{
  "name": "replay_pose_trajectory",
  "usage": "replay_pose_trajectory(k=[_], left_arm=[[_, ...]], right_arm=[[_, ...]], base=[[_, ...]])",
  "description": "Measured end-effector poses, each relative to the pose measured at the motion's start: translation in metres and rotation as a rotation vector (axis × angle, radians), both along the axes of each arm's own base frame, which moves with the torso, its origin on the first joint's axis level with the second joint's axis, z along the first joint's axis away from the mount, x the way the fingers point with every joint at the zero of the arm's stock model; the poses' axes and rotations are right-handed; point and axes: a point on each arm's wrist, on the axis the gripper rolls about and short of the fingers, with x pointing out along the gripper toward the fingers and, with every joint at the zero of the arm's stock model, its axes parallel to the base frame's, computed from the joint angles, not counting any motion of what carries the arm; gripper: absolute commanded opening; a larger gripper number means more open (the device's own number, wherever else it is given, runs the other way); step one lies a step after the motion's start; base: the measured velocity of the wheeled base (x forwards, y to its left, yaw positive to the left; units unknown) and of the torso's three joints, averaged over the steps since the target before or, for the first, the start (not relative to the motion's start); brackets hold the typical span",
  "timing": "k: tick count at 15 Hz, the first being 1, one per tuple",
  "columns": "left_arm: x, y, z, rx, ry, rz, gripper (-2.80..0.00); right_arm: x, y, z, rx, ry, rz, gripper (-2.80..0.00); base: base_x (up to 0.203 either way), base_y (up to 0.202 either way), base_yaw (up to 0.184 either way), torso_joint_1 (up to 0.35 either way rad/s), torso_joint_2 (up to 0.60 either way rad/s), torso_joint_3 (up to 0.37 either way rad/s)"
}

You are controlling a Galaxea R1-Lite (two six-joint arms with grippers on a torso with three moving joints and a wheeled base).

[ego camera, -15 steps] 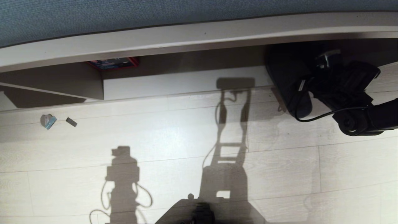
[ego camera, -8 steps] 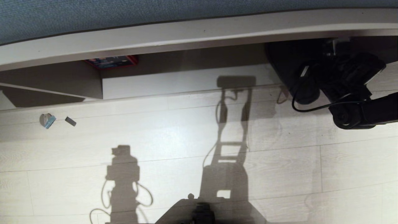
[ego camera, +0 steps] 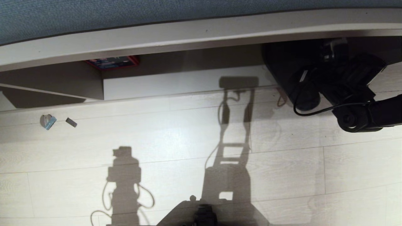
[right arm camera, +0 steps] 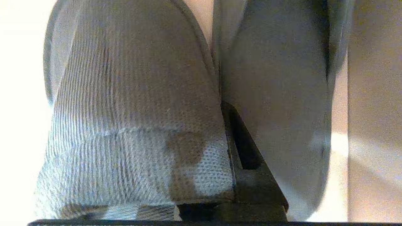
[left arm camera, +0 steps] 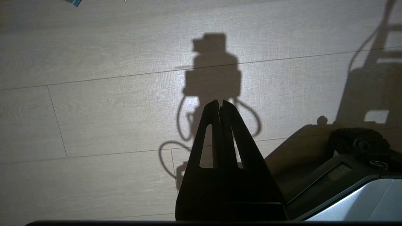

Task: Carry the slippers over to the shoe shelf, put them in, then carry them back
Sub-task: Pick up the slippers in the shoe cabinet

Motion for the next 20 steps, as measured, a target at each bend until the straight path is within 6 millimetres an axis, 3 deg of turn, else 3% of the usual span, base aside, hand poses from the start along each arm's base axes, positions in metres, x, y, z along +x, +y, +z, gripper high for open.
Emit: replay_pose_trajectory(k=[3, 10, 20], left_arm=[[0.000, 0.000, 0.000, 0.000, 0.000, 0.000, -2.80], [0.000, 0.000, 0.000, 0.000, 0.000, 0.000, -2.80], [0.000, 0.000, 0.000, 0.000, 0.000, 0.000, -2.80]], right_arm=[[-0.006, 0.000, -0.004, -0.004, 0.062, -0.031, -2.80], [-0.009, 0.018, 0.032, 0.078, -0.104, -0.119, -2.80], [0.006, 0.031, 0.022, 0.177, -0.159, -0.243, -2.80]], base=[[0.000, 0.000, 0.000, 0.000, 0.00, 0.000], [0.000, 0.000, 0.000, 0.000, 0.00, 0.000], [0.000, 0.000, 0.000, 0.000, 0.00, 0.000]])
